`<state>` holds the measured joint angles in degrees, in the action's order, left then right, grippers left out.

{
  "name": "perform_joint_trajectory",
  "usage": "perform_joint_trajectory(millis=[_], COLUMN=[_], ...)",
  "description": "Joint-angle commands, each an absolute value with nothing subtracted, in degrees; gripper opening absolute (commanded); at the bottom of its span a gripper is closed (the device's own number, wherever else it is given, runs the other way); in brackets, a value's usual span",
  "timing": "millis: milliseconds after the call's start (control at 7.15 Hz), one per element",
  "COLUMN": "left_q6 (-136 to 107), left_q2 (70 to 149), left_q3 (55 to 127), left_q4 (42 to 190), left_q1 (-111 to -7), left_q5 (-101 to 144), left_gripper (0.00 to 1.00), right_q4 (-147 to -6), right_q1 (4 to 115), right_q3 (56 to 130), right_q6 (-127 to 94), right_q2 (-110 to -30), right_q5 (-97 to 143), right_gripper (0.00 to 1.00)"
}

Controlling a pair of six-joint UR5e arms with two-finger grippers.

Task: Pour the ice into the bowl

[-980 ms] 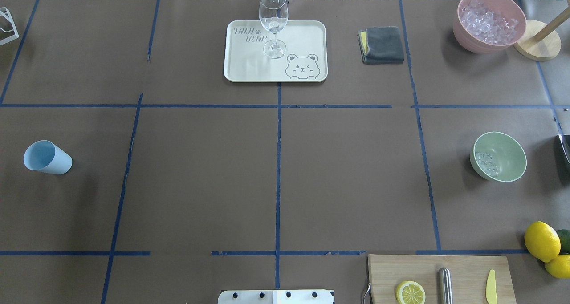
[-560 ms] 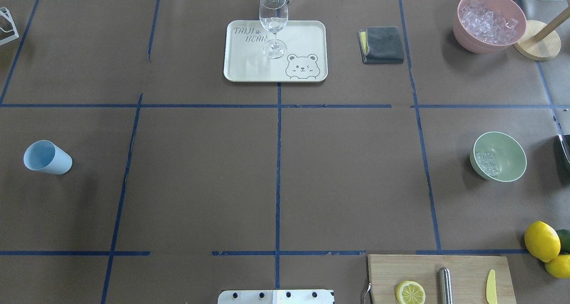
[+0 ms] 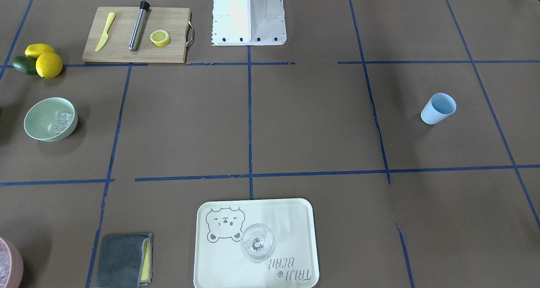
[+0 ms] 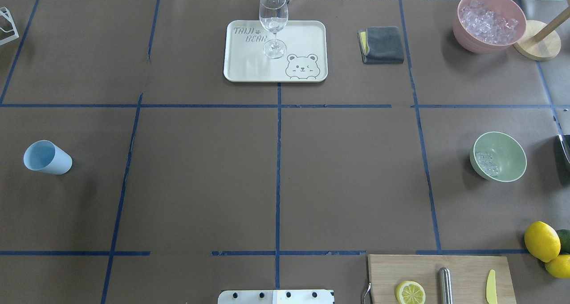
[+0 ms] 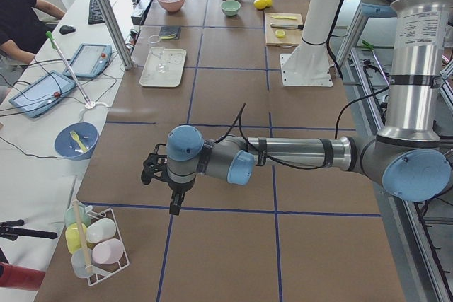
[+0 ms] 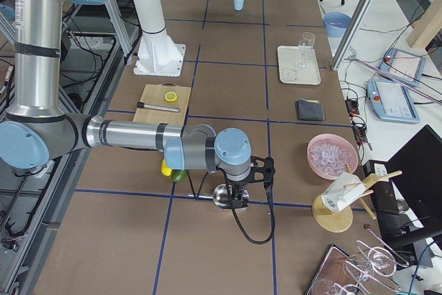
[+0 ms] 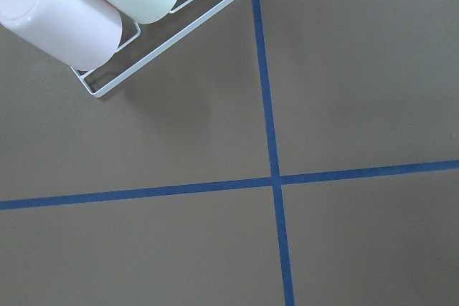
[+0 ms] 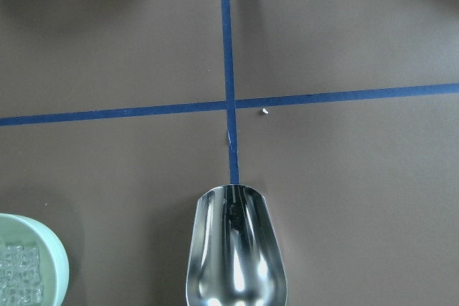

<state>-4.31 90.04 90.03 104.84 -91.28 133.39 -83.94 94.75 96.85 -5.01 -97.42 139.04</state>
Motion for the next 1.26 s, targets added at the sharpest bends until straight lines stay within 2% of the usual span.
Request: perform_joint_trajectory(millis=[0, 1119], left_q6=[-4.22, -3.78], left_q2=[89.91, 89.83], left_q3=[90.09, 94.48], left_q4=[103.37, 94.31], left_q1=[-91.32, -90.79], left_q5=[133.42, 133.15], left_gripper=[1.00, 1.00], right_q4=[-83.94, -83.94], right_q1=[94.75, 94.75], right_q3=[96.86, 96.77], right_q6=[-5.01, -5.01], right_q2=[-97.56, -97.82], right_q5=[139.04, 139.22], right_gripper=[1.00, 1.00])
